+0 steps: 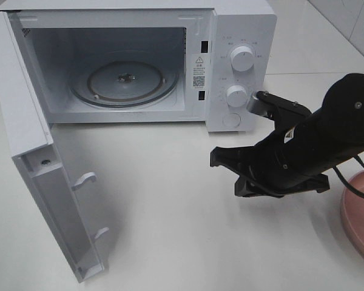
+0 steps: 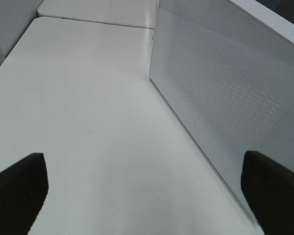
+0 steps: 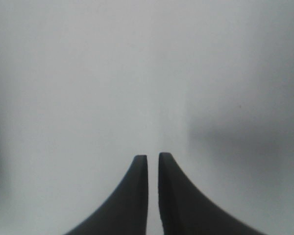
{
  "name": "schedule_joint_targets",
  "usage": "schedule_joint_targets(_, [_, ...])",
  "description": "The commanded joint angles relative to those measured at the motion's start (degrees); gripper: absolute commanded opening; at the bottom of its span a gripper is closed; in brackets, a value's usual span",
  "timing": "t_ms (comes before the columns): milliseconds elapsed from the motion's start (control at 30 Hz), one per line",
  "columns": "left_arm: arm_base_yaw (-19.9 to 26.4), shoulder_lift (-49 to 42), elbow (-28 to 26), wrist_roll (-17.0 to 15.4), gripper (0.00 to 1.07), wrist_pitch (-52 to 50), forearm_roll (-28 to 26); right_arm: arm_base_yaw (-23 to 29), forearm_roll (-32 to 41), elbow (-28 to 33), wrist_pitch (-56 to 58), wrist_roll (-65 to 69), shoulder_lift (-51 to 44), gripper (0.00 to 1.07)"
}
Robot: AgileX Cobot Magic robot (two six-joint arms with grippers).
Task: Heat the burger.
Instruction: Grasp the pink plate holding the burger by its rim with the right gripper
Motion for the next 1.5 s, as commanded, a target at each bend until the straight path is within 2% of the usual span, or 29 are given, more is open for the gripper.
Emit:
schedule_joint_targets(33, [0.3,-0.9,0.2,-0.1,1.00,-0.1,-0.3,-0.1,-4.5,0.1,4.1,-1.2,-1.7,0.09])
schedule_joint_targets(300, [0.3,-0.9,0.2,-0.1,1.00,-0.1,-0.3,-0.6,-17.0,-1.1,21.1,-0.6,-6.8,0.16])
schedule_joint_targets(400, [0.3,-0.9,0.2,-0.1,1.00,-0.1,-0.3,-1.5,-17.4,-1.2,22.9,-0.3,-7.2,0.17])
schedule_joint_targets(467, [0.3,-0.9,0.2,-0.1,1.00,-0.1,-0.3,-4.2,-18.7,-1.6,27.2,-0.5,-8.3,0.25])
schedule_joint_targets(500, [0.3,-0.9,0.2,-0.1,1.00,-0.1,-0.3,-4.2,-18.7,-1.6,27.2,-0.5,-8.3,0.25])
schedule_joint_targets(567, [0.3,-0.9,0.2,-0.1,1.00,-0.1,-0.3,-6.9,-22.9,-1.7,29.5,-1.7,-9.5,0.44])
schedule_joint_targets(600, [0.3,-0.9,0.2,-0.1,1.00,-0.1,-0.3,-6.9,-22.9,-1.7,29.5,-1.7,-9.5,0.44])
schedule_joint_targets(633, [0.3,-0.9,0.2,-0.1,1.00,-0.1,-0.3,-7.8,-24.8,-1.7,29.5,-1.7,-10.1,0.54])
schedule_joint_targets(667, [0.3,-0.9,0.2,-0.1,1.00,-0.1,-0.3,-7.8,-24.8,-1.7,29.5,-1.7,-10.1,0.54])
schedule_joint_targets(700, [0.3,-0.9,0.2,-0.1,1.00,-0.1,-0.3,-8.2,-25.6,-1.7,29.3,-1.8,-10.4,0.60])
schedule_joint_targets(733, [0.3,-0.9,0.2,-0.1,1.00,-0.1,-0.3,-8.7,-26.6,-1.7,28.9,-1.8,-10.7,0.71])
schedule_joint_targets(767, [0.3,-0.9,0.2,-0.1,1.00,-0.1,-0.3,-8.7,-26.6,-1.7,28.9,-1.8,-10.7,0.71])
schedule_joint_targets(833, [0.3,-0.9,0.2,-0.1,1.00,-0.1,-0.3,-8.7,-27.7,-1.7,28.4,-1.9,-10.9,0.80])
schedule_joint_targets(1233, [0.3,-0.9,0.2,-0.1,1.00,-0.1,-0.3,-9.3,-27.8,-1.7,26.5,-2.5,-10.8,0.76])
schedule_joint_targets(1500, [0.3,-0.9,0.2,-0.1,1.00,-0.1,-0.3,-15.5,-27.7,-1.7,26.8,-5.2,-10.8,0.77])
